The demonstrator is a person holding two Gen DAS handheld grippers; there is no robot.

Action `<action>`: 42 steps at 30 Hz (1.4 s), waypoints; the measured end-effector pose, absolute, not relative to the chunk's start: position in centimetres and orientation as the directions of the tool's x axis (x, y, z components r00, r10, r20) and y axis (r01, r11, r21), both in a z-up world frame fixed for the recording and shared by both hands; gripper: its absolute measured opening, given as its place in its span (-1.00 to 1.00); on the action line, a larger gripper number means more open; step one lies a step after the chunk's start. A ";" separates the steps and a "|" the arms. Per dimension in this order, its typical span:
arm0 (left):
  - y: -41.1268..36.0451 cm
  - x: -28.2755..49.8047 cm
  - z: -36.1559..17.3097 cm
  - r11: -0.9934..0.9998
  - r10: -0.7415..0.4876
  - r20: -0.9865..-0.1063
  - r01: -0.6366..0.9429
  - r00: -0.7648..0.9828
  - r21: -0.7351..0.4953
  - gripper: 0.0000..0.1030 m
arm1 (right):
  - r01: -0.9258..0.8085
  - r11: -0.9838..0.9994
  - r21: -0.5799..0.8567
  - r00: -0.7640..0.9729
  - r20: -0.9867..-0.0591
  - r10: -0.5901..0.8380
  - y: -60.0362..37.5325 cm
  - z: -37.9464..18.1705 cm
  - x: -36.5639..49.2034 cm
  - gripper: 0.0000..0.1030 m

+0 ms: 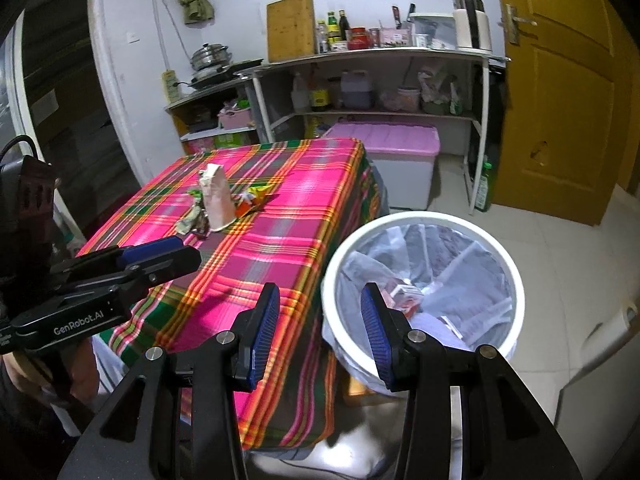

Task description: Collect trash

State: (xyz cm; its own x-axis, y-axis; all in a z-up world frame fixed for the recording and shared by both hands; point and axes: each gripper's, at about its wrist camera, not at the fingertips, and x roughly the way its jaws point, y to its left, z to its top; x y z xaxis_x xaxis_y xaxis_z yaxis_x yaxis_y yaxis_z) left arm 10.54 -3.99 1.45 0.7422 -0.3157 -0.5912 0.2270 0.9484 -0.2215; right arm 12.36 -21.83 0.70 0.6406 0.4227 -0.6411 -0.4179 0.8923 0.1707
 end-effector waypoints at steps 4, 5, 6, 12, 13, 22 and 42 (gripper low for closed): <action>-2.7 9.7 1.4 0.954 -0.295 -0.589 0.198 0.752 -0.225 -0.24 | -0.436 0.883 0.173 0.635 -0.637 0.438 -21.3 0.7 12.2 -0.15; -2.5 9.5 1.4 0.956 -0.289 -0.589 0.190 0.755 -0.225 -0.24 | -0.439 0.881 0.175 0.632 -0.637 0.441 -21.2 0.7 12.2 -0.16; -2.2 9.3 1.3 0.957 -0.283 -0.589 0.182 0.757 -0.225 -0.24 | -0.443 0.879 0.178 0.629 -0.636 0.446 -21.1 0.6 12.2 -0.16; -0.5 8.2 1.2 0.967 -0.237 -0.584 0.131 0.776 -0.218 -0.24 | -0.459 0.867 0.195 0.610 -0.641 0.467 -19.9 0.0 12.3 -0.15; -0.1 8.1 1.3 0.968 -0.229 -0.583 0.121 0.780 -0.218 -0.24 | -0.461 0.865 0.196 0.607 -0.641 0.469 -19.7 0.0 12.4 -0.15; 3.8 8.3 0.5 0.974 -0.154 -0.593 0.020 0.790 -0.227 -0.24 | -0.492 0.847 0.203 0.580 -0.648 0.493 -17.8 -0.6 13.2 -0.15; 9.5 12.3 -1.5 0.969 -0.041 -0.633 -0.124 0.773 -0.215 -0.24 | -0.558 0.805 0.201 0.528 -0.662 0.531 -13.6 -1.0 16.5 -0.16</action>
